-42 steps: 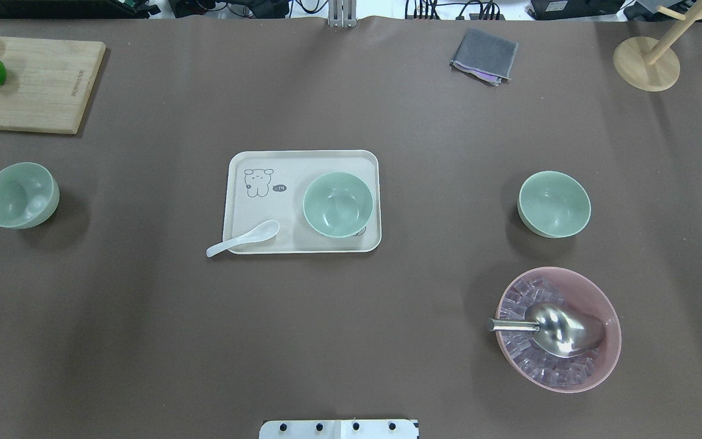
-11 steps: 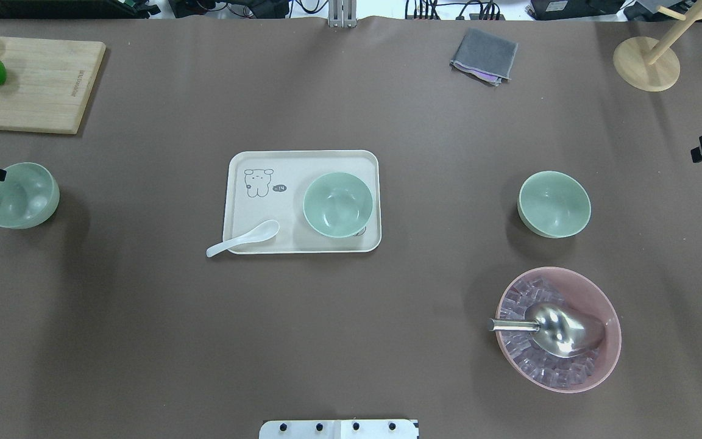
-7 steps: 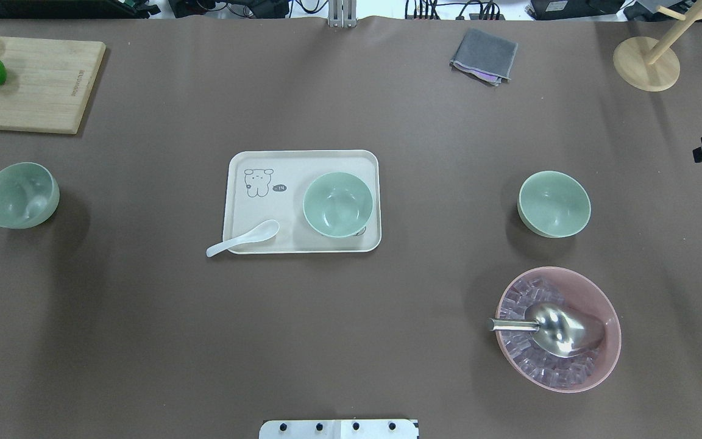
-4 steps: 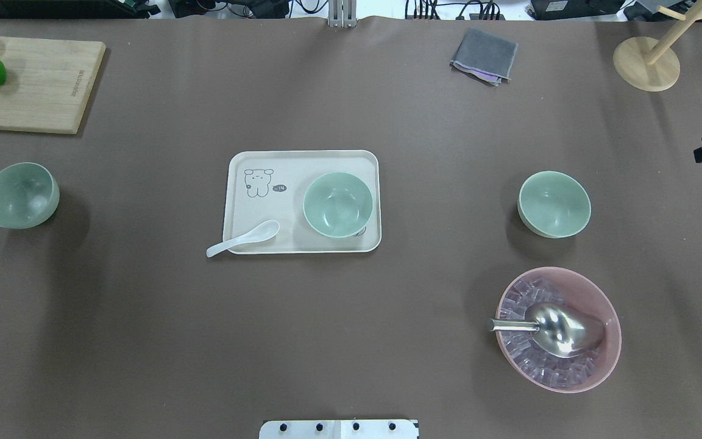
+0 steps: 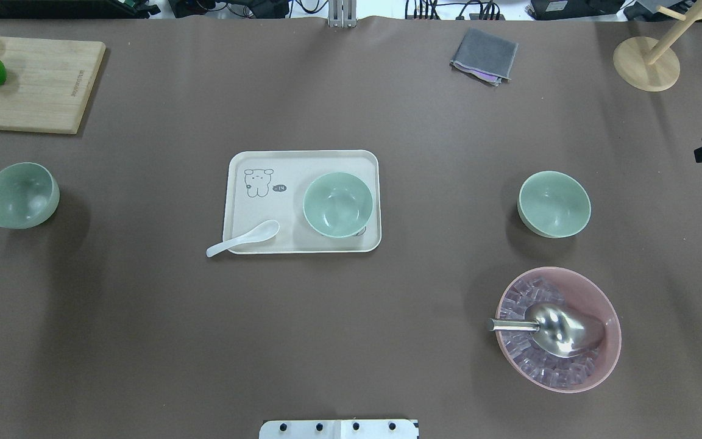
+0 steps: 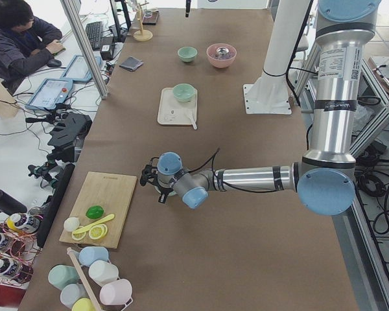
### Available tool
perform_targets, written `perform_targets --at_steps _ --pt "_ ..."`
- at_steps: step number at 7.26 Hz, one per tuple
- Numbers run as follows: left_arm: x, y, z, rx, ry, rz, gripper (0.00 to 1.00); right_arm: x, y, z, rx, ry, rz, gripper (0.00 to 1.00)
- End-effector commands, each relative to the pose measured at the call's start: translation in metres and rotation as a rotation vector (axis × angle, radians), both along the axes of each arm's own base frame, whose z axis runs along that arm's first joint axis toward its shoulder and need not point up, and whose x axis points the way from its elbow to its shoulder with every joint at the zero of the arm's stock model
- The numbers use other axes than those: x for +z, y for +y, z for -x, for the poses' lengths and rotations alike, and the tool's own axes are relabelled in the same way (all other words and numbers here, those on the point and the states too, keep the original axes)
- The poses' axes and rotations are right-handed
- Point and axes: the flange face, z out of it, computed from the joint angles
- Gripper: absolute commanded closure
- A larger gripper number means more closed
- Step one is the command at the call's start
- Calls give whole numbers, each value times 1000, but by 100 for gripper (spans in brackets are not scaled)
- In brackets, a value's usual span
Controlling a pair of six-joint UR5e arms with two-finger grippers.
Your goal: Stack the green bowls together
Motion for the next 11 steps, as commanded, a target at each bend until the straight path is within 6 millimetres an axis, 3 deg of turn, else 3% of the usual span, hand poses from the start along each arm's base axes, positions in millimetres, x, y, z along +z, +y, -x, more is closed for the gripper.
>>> perform_targets --at_steps 1,2,4,5,7,8,10,11 --pt "-6 -1 0 0 7 -8 100 0 0 1 -3 -2 -1 1" --pt "-20 -3 -2 2 18 -24 100 0 1 1 -4 -2 1 1" --pt "-66 -16 -11 25 66 -38 100 1 1 4 -9 0 3 0" --pt "-106 -24 -16 26 71 -42 100 1 1 6 -14 0 3 0" --pt "-212 -21 -29 31 56 10 100 3 2 8 -16 0 6 0" --pt "-265 -16 -61 25 81 65 100 3 3 8 -18 0 6 0" --pt "-350 -8 -153 5 123 138 100 3 3 9 -19 0 6 0" --pt "-407 0 -197 -9 138 191 100 3 3 9 -19 0 6 0"
